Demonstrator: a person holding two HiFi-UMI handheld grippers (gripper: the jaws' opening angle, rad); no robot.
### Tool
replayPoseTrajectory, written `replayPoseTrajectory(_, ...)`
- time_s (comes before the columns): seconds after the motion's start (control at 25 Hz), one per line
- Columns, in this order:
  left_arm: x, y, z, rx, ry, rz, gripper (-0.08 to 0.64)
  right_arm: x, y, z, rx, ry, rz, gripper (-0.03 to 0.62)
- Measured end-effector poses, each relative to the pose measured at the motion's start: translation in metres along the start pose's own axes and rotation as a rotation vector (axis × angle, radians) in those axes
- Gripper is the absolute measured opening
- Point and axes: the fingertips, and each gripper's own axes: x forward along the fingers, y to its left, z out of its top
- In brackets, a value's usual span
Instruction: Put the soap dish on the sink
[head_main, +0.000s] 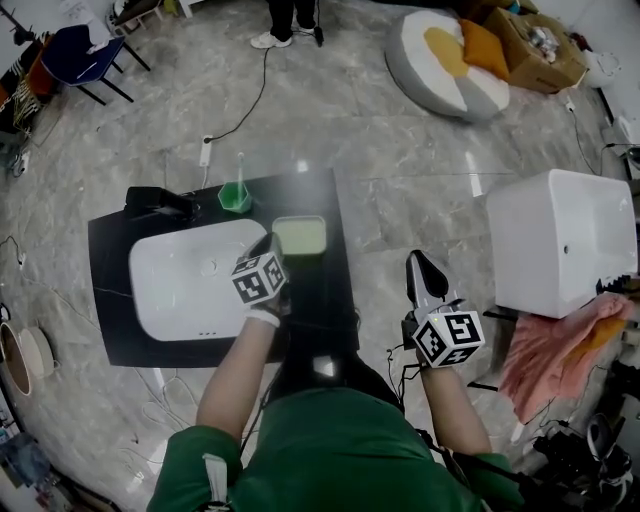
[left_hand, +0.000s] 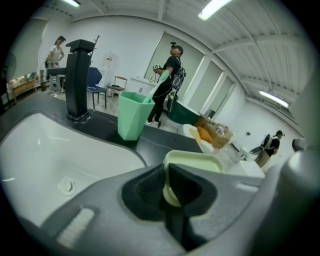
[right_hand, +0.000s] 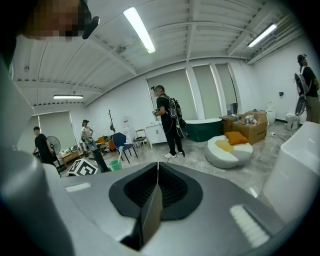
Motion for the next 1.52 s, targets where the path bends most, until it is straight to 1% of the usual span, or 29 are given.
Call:
replayPoseTrajectory(0.2, 0.006, 0.005, -0.012, 0.003, 0.03, 0.059, 0.028, -0.002, -0.005, -0.006, 0.011, 0.007, -0.014, 0.008)
replayPoseTrajectory(0.32, 0.009, 0.007, -0.015, 0.01, 0.038, 0.078, 0.029, -0.004, -0.007, -0.009, 0.017, 0.008, -0.019, 0.008)
replayPoseTrajectory(0.56, 0.01, 0.002, -0.018, 0.026, 0.046, 0.066, 0.035, -0.007, -0.008, -0.009, 0.019, 0.004, -0.022, 0.008)
replayPoseTrajectory(0.64, 0.009, 0.001, -0.018, 0.031, 0.047, 0.06, 0.052, -0.009, -0.007, -0.008, 0.015, 0.002, -0.02, 0.008)
replayPoseTrajectory(0.8, 0.0, -0.001, -0.013, 0.046, 0.028, 0.057, 0.06, -0.011, -0.004, -0.003, 0.009, -0.008, -0.014, 0.008)
replayPoseTrajectory(0.96, -0.017, -0.003, 0.001, 0.095, -0.013, 0.061, 0.061, -0.013, 0.003, 0.004, -0.001, -0.023, -0.002, 0.008)
replayPoseTrajectory(1.12, -0.04, -0.012, 0.025, 0.154, -0.076, 0.053, 0.06, -0.017, 0.01, 0.015, -0.016, -0.045, 0.013, 0.008)
replayPoseTrajectory(1.24, -0.064, -0.027, 0.046, 0.2, -0.138, 0.018, 0.06, -0.021, 0.019, 0.026, -0.034, -0.065, 0.029, 0.008)
replayPoseTrajectory(1.4, -0.1, -0.05, 0.074, 0.211, -0.222, -0.03, 0.054, -0.03, 0.036, 0.042, -0.068, -0.097, 0.064, 0.008)
replayPoseTrajectory(1.52, -0.133, -0.071, 0.096, 0.251, -0.294, -0.062, 0.052, -0.038, 0.048, 0.059, -0.08, -0.134, 0.082, 0.008)
